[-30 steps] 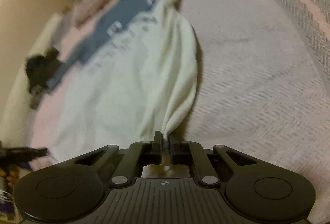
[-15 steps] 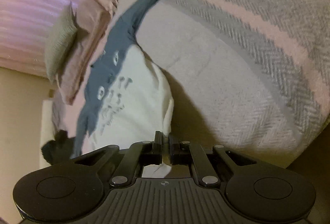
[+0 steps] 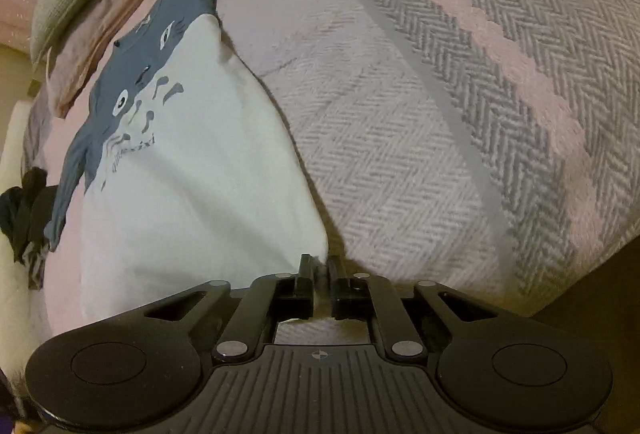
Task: Fold large clothes
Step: 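Smooth the shirt body flat with both grippers, then release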
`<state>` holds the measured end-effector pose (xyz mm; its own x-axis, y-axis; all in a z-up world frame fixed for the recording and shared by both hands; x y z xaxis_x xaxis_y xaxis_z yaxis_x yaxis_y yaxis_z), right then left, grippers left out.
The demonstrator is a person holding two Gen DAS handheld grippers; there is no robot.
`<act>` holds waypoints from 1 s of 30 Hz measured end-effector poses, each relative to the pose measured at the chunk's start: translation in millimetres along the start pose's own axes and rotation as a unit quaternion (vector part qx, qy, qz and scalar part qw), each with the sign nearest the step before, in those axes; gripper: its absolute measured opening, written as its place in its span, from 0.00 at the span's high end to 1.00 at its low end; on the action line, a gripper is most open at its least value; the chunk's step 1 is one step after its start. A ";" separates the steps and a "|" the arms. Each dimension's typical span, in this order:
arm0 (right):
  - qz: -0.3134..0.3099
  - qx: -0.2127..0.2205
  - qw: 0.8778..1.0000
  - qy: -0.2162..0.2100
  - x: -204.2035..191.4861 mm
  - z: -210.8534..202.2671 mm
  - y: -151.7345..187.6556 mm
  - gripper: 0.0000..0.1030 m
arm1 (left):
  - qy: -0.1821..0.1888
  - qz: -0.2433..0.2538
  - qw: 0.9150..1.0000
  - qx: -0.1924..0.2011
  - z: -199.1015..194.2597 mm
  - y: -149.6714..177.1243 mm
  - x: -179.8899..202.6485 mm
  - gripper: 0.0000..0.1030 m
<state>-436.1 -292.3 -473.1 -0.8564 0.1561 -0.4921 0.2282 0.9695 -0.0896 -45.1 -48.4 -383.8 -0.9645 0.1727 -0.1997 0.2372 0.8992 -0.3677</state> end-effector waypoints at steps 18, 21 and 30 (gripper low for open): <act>-0.049 -0.013 0.999 -0.002 -1.2 3.3 2.7 0.97 | -0.077 0.579 0.809 0.063 33.4 29.2 67.9 0.98; -0.055 0.003 0.998 -0.036 -6.1 -17.5 0.0 1.00 | -0.031 0.378 0.924 0.049 6.3 -2.5 53.8 0.98; 0.025 0.010 0.997 -0.070 -2.0 -60.7 -14.8 1.00 | 0.069 -0.262 0.962 0.045 -60.8 1.6 -53.7 0.99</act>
<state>-465.9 -295.5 -418.2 -0.7715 0.1744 -0.6119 0.2789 0.9571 -0.0788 0.1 -31.8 -318.5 -0.9589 -0.2380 0.1543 -0.2830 0.8400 -0.4630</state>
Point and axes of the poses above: each gripper's, at about its wrist camera, not at the fingertips, and z roughly the way its jaws point, x to its right, y to its underside, the point moved 7 cm from there along z, roughly the way its jaws point, and after that the axes turned 7 degrees about z, right-handed, at the moved point
